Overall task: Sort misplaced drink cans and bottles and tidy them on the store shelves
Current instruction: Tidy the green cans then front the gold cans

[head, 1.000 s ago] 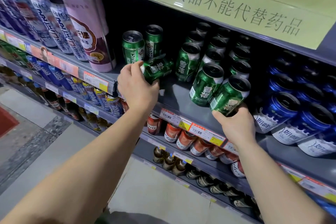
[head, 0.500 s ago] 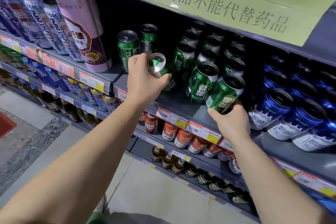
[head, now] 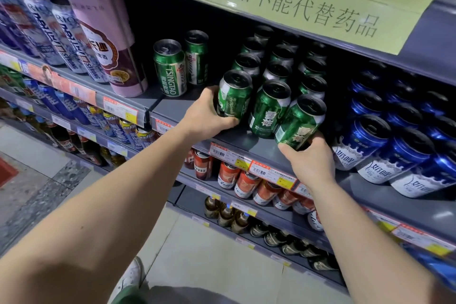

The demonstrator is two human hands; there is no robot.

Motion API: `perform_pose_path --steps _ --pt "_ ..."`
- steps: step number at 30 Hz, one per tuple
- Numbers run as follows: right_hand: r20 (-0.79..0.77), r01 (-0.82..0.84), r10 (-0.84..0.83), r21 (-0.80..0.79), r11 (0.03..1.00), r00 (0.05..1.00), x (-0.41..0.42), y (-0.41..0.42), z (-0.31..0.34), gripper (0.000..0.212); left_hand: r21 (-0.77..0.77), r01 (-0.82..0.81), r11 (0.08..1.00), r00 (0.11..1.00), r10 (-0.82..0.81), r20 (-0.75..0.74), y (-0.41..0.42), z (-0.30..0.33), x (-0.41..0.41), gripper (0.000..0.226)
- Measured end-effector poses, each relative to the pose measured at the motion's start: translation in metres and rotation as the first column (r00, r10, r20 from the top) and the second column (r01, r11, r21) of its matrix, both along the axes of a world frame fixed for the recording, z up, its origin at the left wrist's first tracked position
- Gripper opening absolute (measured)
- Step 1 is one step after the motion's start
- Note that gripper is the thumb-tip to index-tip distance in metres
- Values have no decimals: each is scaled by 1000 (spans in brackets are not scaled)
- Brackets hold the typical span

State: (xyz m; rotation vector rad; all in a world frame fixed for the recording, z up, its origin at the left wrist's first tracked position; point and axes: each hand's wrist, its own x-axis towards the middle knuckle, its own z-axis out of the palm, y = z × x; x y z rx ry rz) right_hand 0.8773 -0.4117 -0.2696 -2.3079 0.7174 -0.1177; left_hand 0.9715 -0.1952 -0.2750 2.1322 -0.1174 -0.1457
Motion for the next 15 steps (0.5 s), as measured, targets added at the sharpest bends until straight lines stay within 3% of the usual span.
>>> perform_pose_path --steps 3,7,12,15 --pt "4 0 0 3 1000 1000 0 0 -1 56 195 -19 981 999 11 47 -5 2 -3 99" --pt "5 -4 4 1 1000 1000 0 -1 -1 55 323 -98 942 991 62 118 -11 1 -6 82" --pt "-7 0 0 2 1000 1000 0 -1 -1 56 281 -87 956 990 52 130 -11 -3 -7 69" --pt "-10 1 -1 5 1000 1000 0 -1 -1 55 277 -41 960 994 12 106 -9 -3 -3 90"
